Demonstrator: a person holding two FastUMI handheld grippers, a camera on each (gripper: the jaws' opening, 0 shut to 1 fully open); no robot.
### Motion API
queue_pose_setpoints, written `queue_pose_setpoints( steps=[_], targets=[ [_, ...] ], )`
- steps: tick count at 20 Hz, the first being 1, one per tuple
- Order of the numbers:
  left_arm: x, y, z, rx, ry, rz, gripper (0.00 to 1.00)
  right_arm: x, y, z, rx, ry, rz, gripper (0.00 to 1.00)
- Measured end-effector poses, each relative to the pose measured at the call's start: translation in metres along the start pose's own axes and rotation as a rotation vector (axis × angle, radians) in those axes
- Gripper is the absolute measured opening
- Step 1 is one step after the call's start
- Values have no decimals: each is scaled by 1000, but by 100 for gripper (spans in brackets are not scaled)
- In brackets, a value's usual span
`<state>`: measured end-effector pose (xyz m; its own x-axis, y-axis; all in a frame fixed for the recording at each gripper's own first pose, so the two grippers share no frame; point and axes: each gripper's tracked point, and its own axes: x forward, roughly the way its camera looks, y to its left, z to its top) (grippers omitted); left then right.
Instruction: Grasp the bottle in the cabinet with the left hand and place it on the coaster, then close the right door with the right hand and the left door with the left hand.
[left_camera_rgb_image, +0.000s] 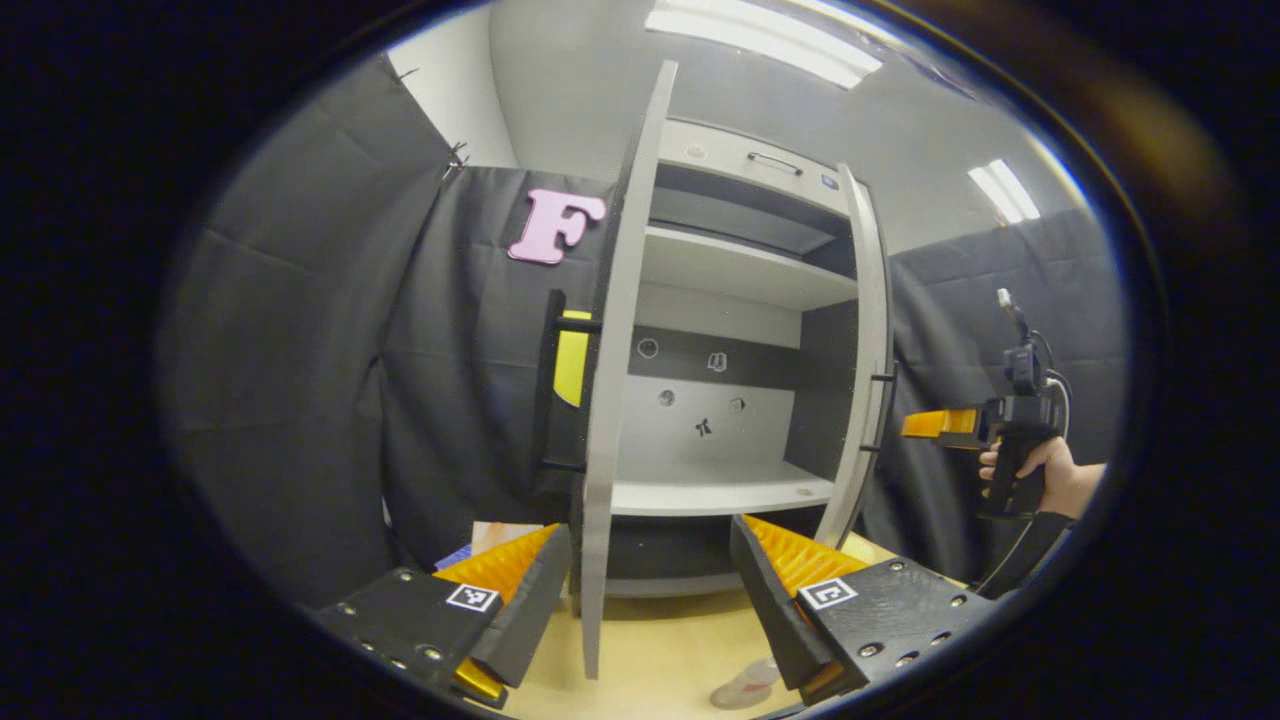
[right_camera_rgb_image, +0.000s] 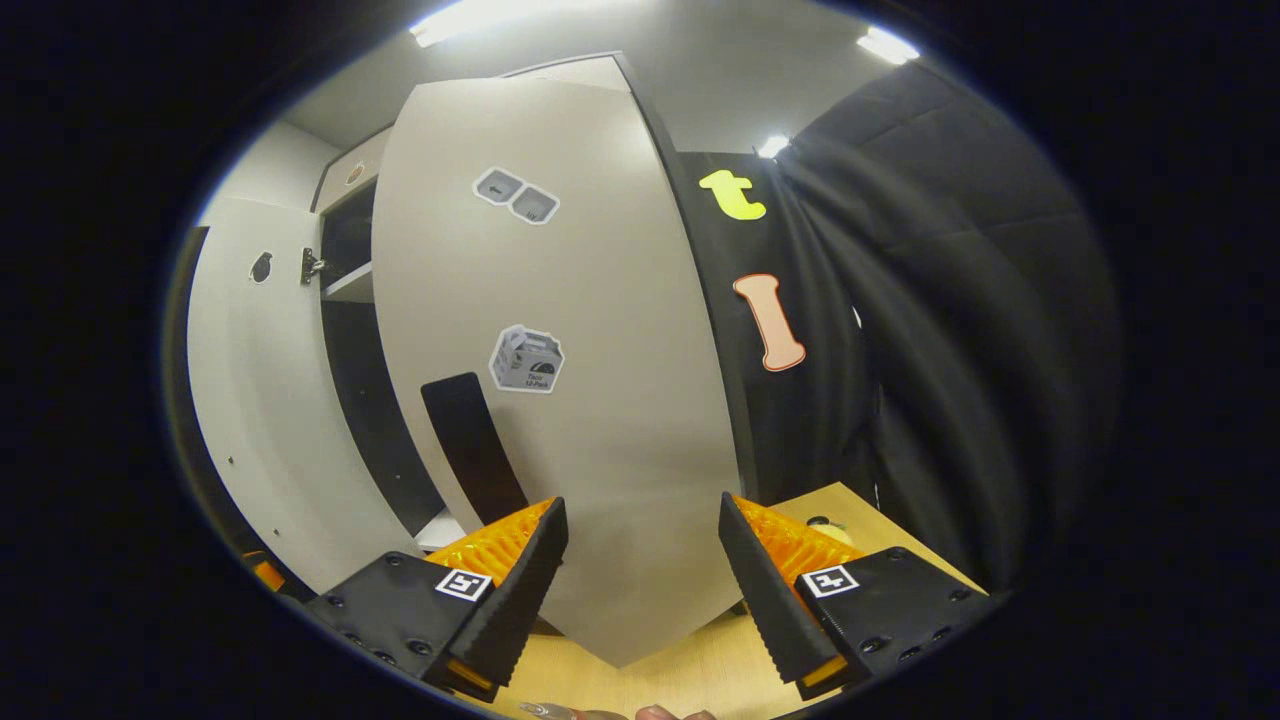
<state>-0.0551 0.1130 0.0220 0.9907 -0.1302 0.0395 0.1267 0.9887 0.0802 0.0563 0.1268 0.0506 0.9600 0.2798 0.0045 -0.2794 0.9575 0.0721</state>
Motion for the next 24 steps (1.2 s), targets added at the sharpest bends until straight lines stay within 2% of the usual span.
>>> queue_pose_setpoints(
  steps=[4, 8, 15, 19, 23, 24],
  targets=[
    [-3, 36, 0, -18, 3, 24, 93, -24, -11, -15, -26, 5, -41, 96],
    [-3, 73, 9, 35, -1, 69, 93, -47, -19, -33, -19, 18, -64, 96],
    [29, 126, 30, 70, -10, 165, 93, -77, -53, -52, -1, 57, -149, 96],
    [57, 139, 37, 96, -1, 154, 93, -81, -51, -55, 44, 78, -133, 97],
    [85, 143, 35, 87, 7, 131, 93, -82, -51, -38, -26, 12, -137, 96],
    [84, 142, 35, 79, 5, 126, 93, -82, -51, -38, -43, 7, -140, 92]
  ],
)
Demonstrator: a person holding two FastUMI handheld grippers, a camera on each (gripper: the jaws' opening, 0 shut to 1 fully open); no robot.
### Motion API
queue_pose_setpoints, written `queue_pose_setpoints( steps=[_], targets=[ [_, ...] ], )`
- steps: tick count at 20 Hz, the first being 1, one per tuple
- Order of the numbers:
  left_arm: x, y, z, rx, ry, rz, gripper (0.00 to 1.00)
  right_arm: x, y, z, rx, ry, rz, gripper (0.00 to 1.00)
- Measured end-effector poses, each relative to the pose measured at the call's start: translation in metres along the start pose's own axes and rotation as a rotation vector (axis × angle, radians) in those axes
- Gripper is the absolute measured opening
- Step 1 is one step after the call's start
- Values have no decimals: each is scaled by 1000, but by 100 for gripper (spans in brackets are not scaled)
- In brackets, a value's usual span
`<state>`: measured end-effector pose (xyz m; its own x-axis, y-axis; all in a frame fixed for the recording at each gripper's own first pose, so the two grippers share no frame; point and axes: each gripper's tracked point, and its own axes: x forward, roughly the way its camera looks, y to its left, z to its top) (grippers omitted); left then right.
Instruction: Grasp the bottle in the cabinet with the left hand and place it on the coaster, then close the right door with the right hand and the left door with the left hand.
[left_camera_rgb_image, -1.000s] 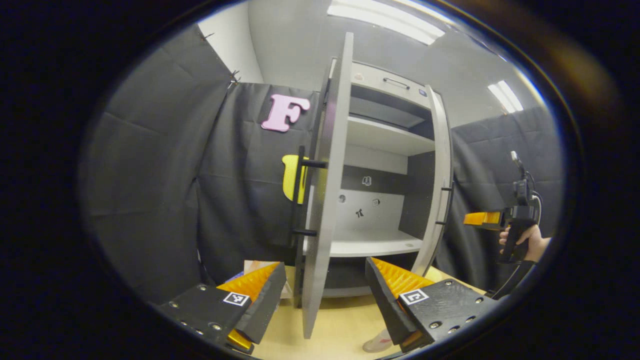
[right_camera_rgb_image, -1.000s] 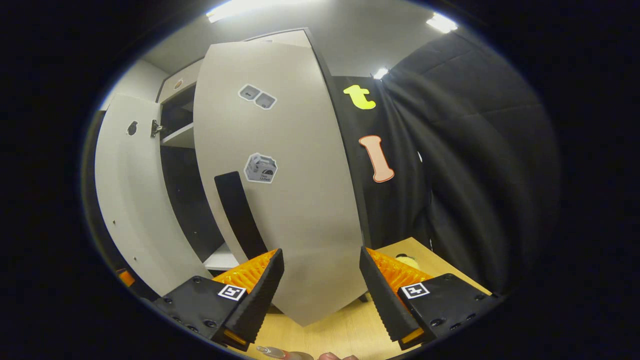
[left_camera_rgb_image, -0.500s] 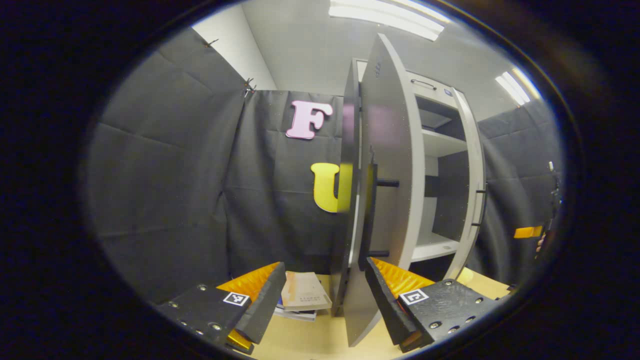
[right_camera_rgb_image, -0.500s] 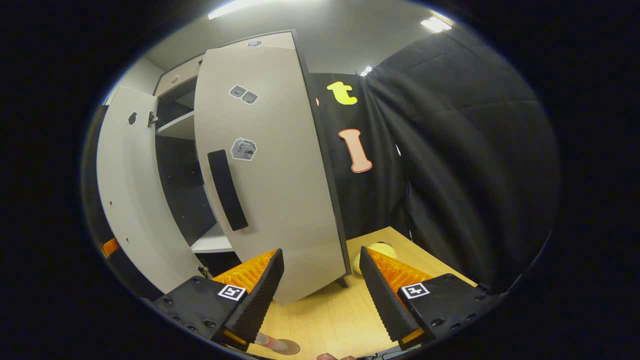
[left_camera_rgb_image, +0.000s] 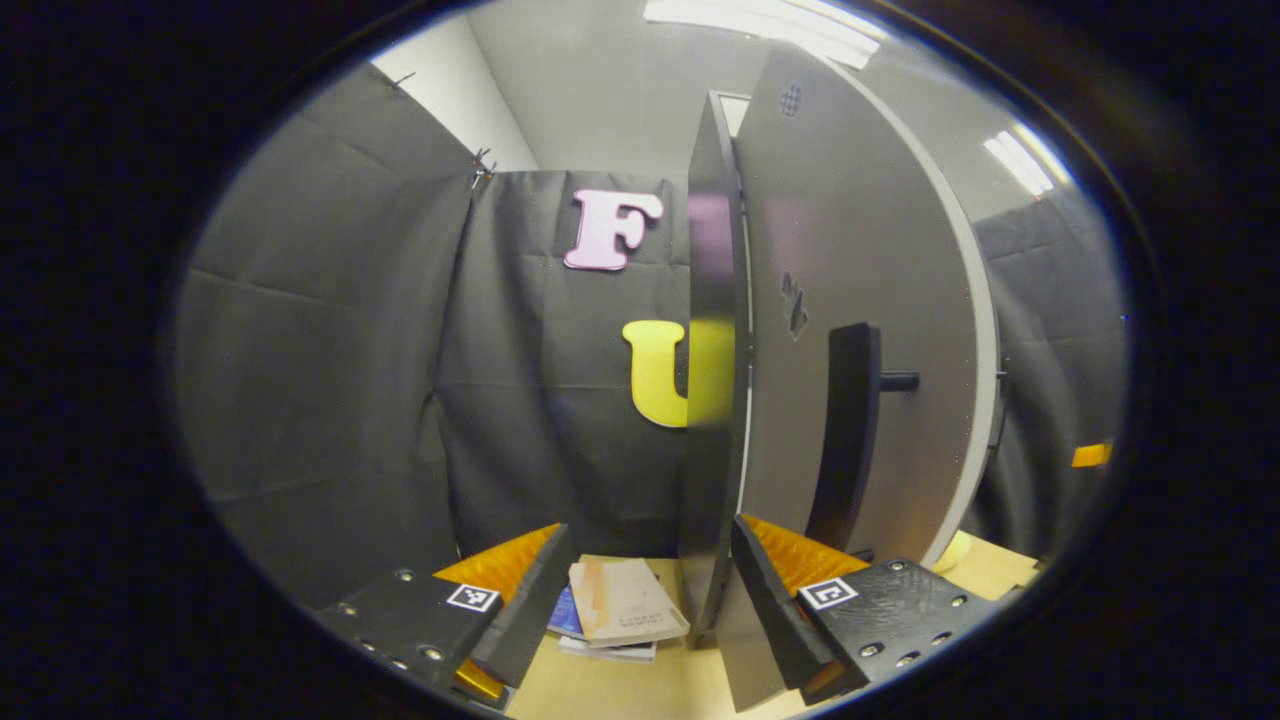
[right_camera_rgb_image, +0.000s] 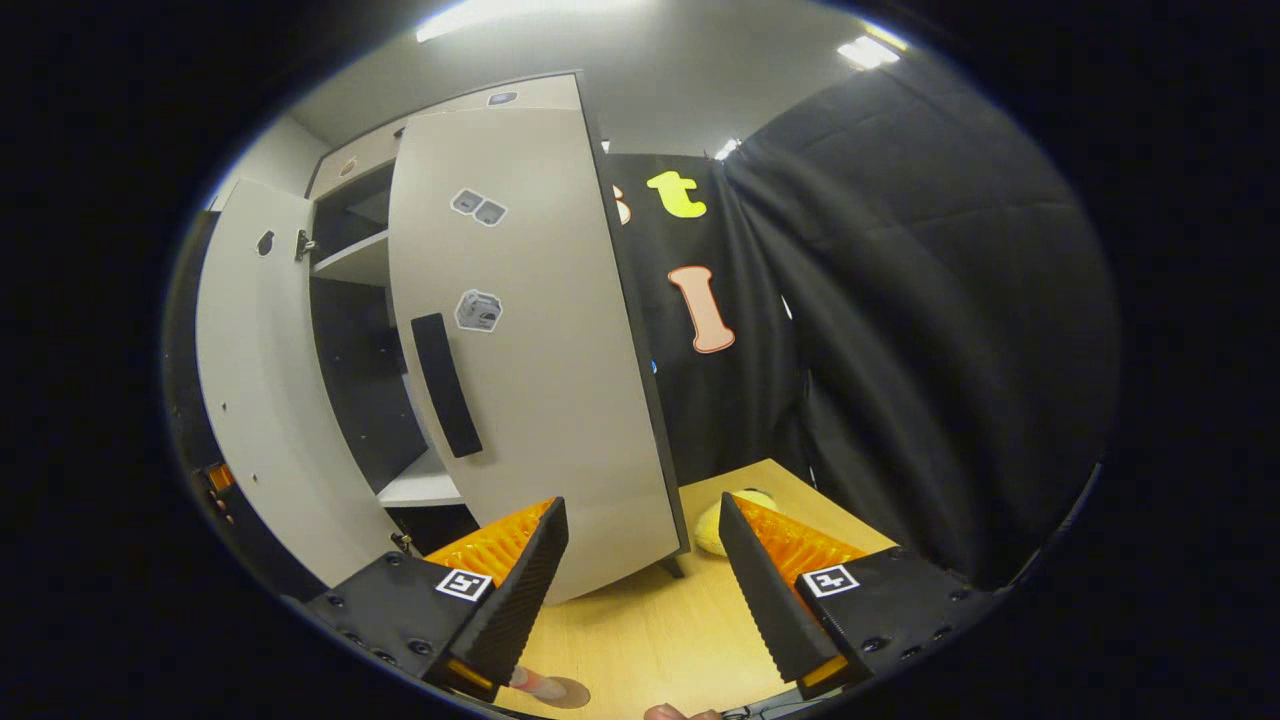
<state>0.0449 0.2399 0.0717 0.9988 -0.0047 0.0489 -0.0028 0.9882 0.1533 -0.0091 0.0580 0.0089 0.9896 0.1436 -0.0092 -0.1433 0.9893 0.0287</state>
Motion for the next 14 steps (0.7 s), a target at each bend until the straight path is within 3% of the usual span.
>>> queue_pose_setpoints(
  steps=[2, 6, 8, 12, 13, 14],
  targets=[
    [1, -1, -1, -7, 1, -9, 93, -1, -1, -3, -22, -1, -5, 96],
    [2, -4, 5, 59, 3, -20, 96, -4, 1, -11, 1, 17, -17, 96],
    [5, -8, 5, 76, 2, -34, 93, -5, 5, -12, 21, 20, -16, 97],
    [11, -21, 6, 62, 1, -50, 93, -7, 9, -17, 28, 29, -16, 96],
    [9, -28, 5, 65, 8, -61, 93, -7, 10, -17, 27, 29, -17, 92],
    [9, -38, 4, 64, 10, -84, 93, -7, 11, -19, 26, 30, -18, 97]
  ],
)
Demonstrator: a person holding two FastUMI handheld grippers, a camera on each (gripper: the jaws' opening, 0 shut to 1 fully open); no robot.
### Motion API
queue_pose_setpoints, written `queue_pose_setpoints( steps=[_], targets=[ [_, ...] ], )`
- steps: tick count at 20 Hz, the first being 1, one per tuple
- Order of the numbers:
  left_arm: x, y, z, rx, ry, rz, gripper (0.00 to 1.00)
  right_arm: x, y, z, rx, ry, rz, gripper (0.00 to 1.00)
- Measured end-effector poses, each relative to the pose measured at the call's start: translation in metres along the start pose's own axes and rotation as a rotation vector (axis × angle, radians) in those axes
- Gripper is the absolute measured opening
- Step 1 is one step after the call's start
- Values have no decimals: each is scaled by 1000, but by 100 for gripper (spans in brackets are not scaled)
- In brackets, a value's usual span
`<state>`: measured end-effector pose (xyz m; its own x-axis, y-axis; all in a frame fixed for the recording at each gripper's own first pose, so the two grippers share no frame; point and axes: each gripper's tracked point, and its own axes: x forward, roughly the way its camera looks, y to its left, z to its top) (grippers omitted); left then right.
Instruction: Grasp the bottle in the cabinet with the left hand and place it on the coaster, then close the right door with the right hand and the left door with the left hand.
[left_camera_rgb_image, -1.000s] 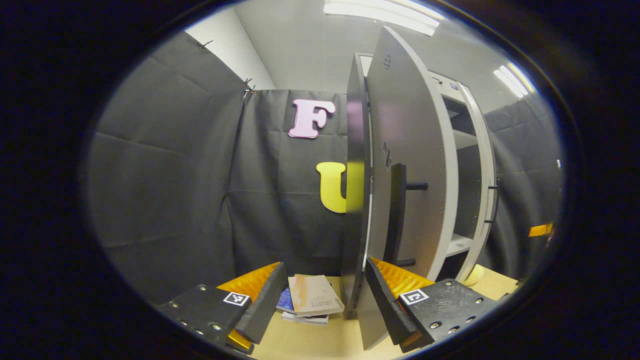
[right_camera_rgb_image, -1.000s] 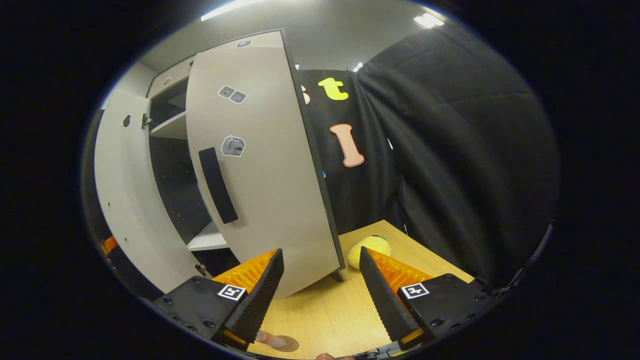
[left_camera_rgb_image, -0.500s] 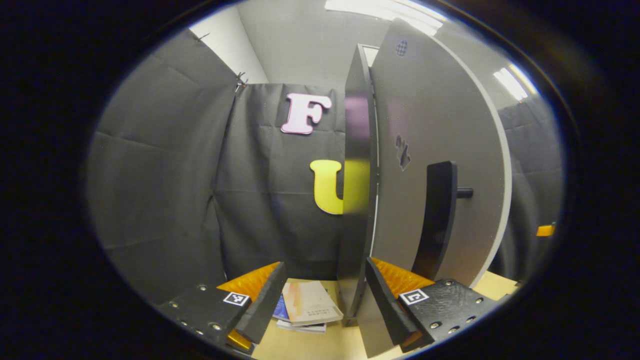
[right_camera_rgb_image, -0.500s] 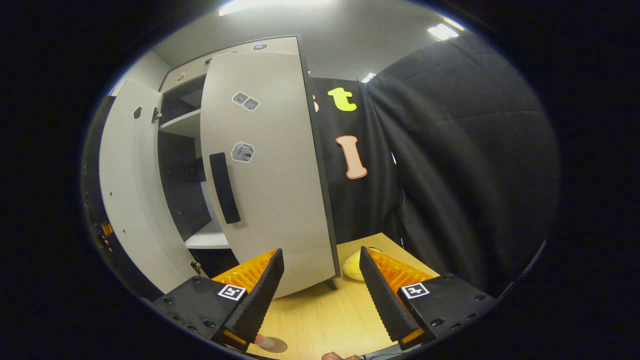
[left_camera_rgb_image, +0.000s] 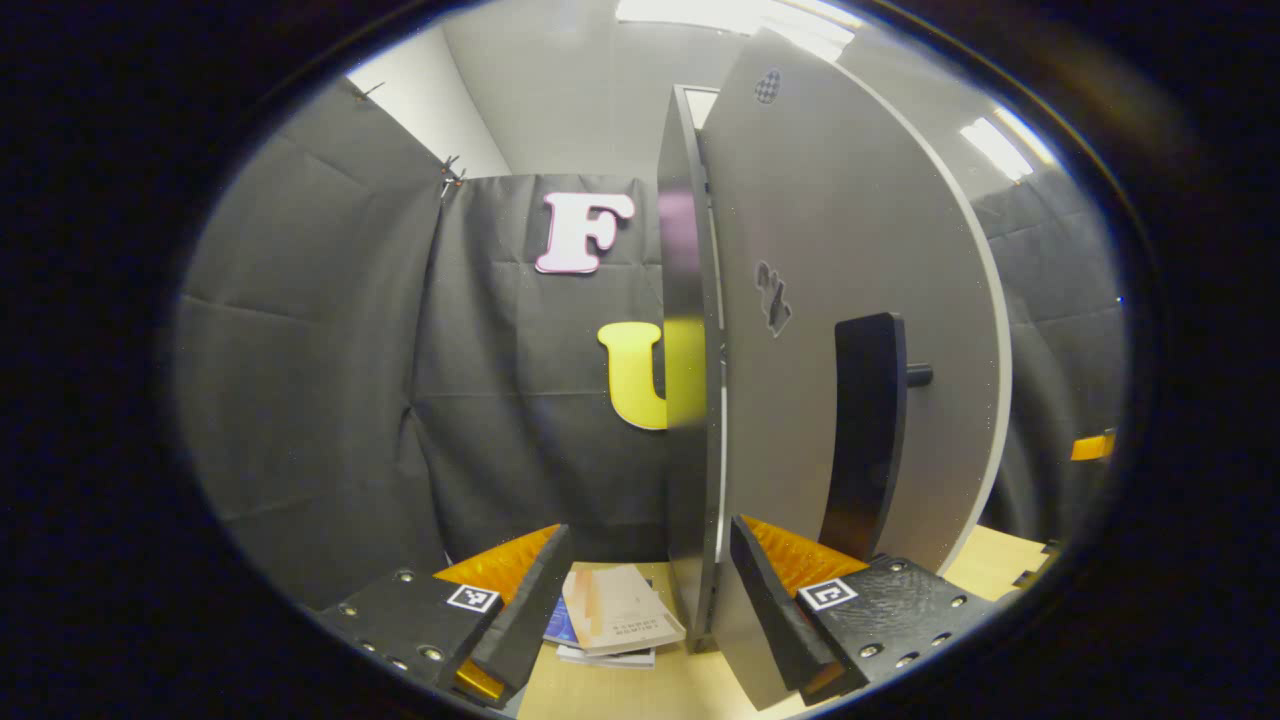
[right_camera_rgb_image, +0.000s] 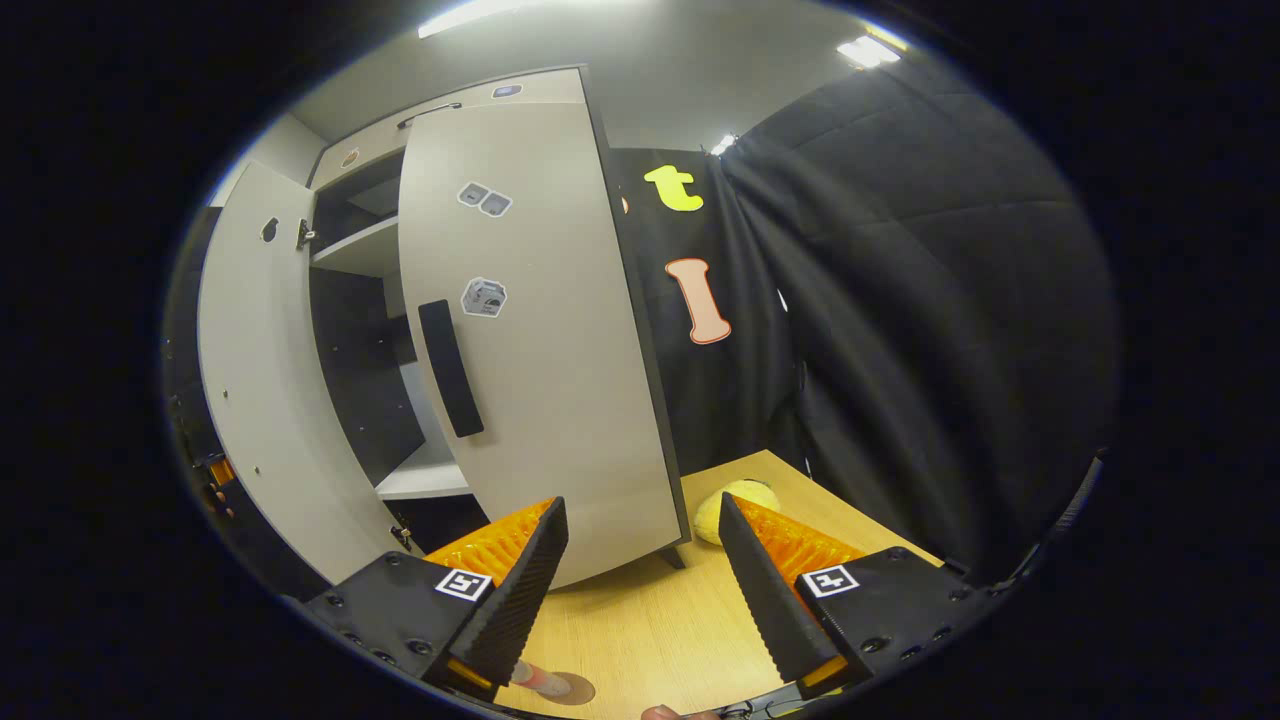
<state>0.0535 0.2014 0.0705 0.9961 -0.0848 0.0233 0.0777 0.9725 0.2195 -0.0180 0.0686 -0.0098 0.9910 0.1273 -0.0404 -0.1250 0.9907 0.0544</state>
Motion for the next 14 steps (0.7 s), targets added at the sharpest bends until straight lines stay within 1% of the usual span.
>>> queue_pose_setpoints(
  steps=[2, 5, 6, 7, 10, 12, 14],
  targets=[
    [4, -21, 3, -1, -2, -47, 93, -1, 3, -3, 0, 6, 2, 96],
    [12, -46, 3, -10, 0, -73, 93, -5, 6, 3, 3, -10, 7, 97],
    [14, -54, 2, -15, 12, -75, 93, -7, 4, 3, -1, -12, 1, 97],
    [17, -62, 5, -16, 6, -78, 99, -9, 2, 3, -5, -15, -8, 96],
    [24, -87, 25, 13, -39, -99, 99, -17, -9, -1, -10, -10, -41, 96],
    [36, -107, 31, 33, -54, -124, 99, -19, -17, -4, 0, -6, -64, 96],
    [48, -128, 29, 16, -45, -152, 99, -24, -24, -6, 8, -5, -88, 96]
  ],
)
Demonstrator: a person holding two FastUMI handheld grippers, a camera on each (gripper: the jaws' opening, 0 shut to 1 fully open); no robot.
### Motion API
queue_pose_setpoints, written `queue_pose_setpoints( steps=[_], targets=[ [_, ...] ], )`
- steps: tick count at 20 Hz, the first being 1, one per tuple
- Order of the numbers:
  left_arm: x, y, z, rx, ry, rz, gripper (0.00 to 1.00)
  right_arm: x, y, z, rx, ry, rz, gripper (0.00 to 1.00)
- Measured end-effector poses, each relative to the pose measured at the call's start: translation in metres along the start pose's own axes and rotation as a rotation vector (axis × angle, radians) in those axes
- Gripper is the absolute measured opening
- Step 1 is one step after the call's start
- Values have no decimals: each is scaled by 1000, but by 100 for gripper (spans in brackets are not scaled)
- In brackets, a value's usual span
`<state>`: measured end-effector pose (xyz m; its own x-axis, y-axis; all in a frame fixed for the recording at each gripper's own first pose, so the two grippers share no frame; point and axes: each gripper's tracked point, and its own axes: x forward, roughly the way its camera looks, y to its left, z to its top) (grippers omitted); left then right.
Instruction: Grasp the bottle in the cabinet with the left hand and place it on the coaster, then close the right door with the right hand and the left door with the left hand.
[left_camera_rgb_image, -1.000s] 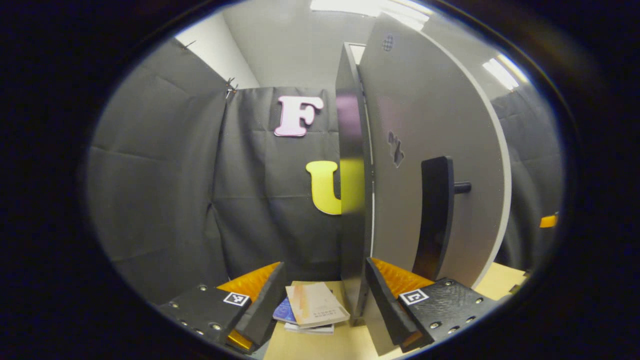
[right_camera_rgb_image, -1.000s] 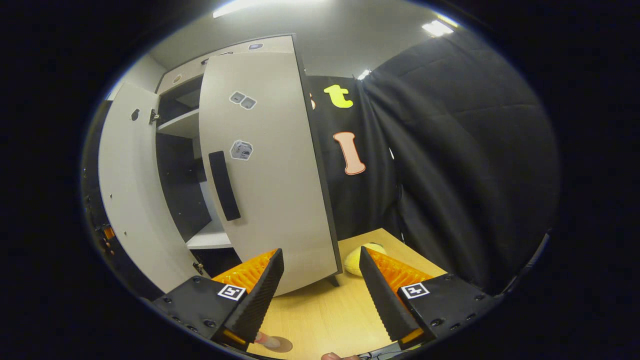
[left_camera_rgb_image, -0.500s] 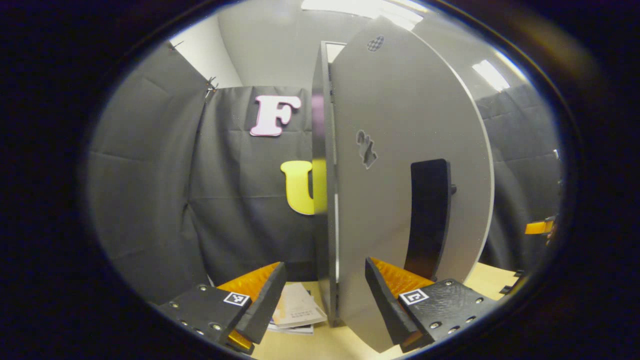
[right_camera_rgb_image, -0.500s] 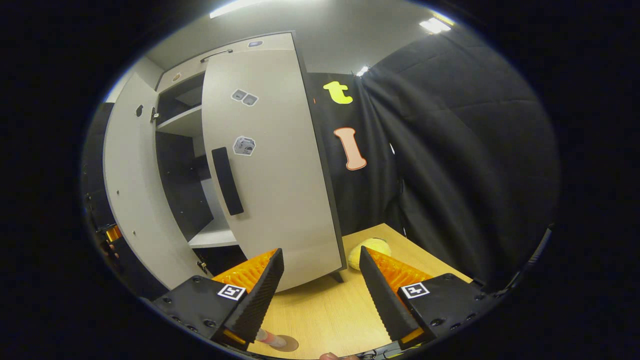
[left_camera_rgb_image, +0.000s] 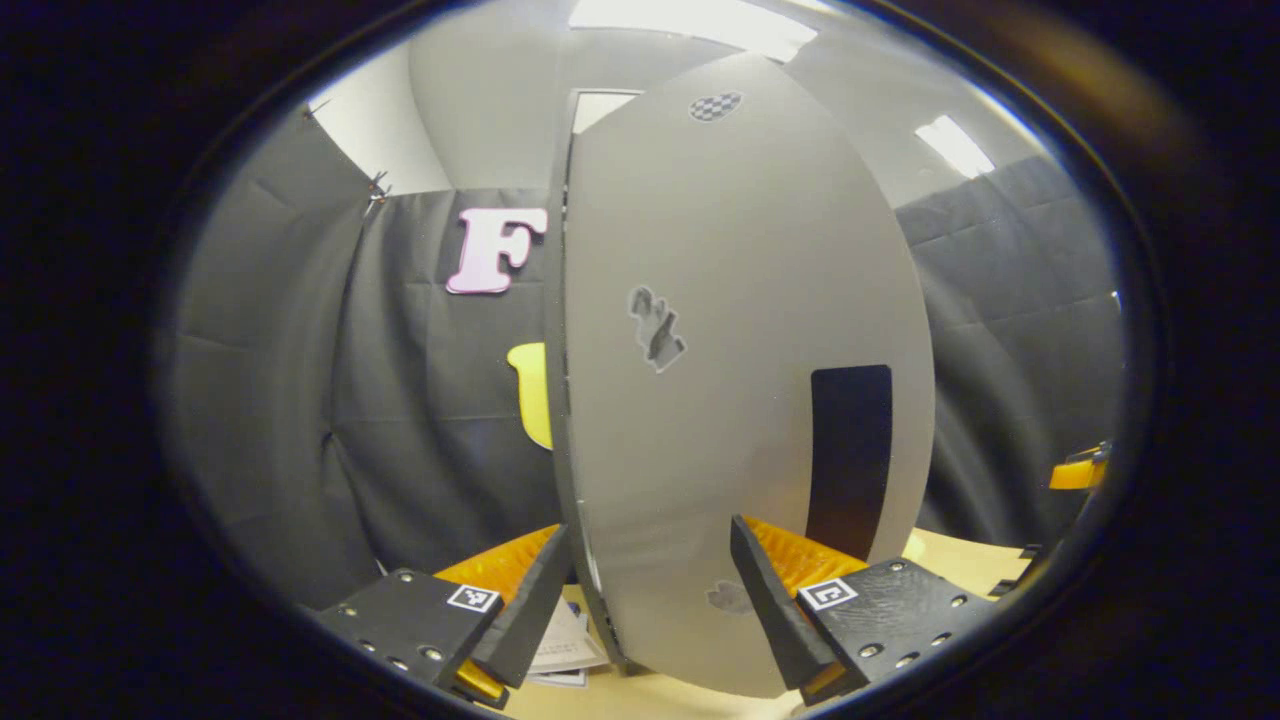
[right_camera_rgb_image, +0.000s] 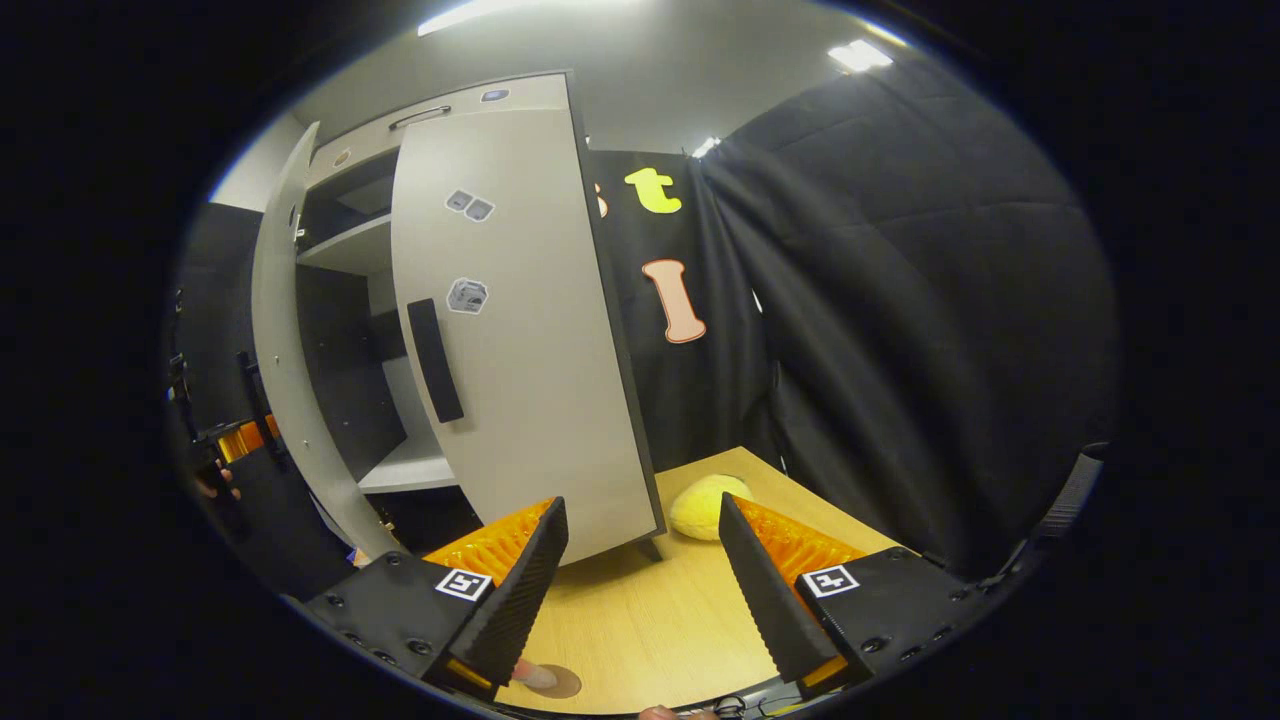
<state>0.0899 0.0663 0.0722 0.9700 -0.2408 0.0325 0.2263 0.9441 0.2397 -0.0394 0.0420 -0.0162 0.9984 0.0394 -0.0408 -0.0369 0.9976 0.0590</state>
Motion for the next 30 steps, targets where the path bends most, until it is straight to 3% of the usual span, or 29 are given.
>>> queue_pose_setpoints(
  steps=[2, 3, 5, 8, 13, 22, 30],
  targets=[
    [4, -24, 2, -34, -18, -34, 99, -8, -6, -1, 4, -1, -23, 96],
    [5, -32, 4, -39, -24, -50, 99, -11, -9, -2, 6, -2, -32, 92],
    [3, -40, 4, -18, -27, -61, 99, -14, -14, -2, 11, -4, -47, 96],
    [-9, -39, 0, 8, -28, -63, 89, -14, -16, -2, 29, -8, -54, 96],
    [-38, -22, -14, -46, -17, -42, 96, -3, -1, -7, 38, 3, -12, 97],
    [-127, 41, -29, -28, -31, 164, 99, 20, 54, -2, 33, 2, 92, 97],
    [-154, 81, -38, -75, -30, 282, 99, 29, 86, 6, 16, -29, 131, 96]
  ],
)
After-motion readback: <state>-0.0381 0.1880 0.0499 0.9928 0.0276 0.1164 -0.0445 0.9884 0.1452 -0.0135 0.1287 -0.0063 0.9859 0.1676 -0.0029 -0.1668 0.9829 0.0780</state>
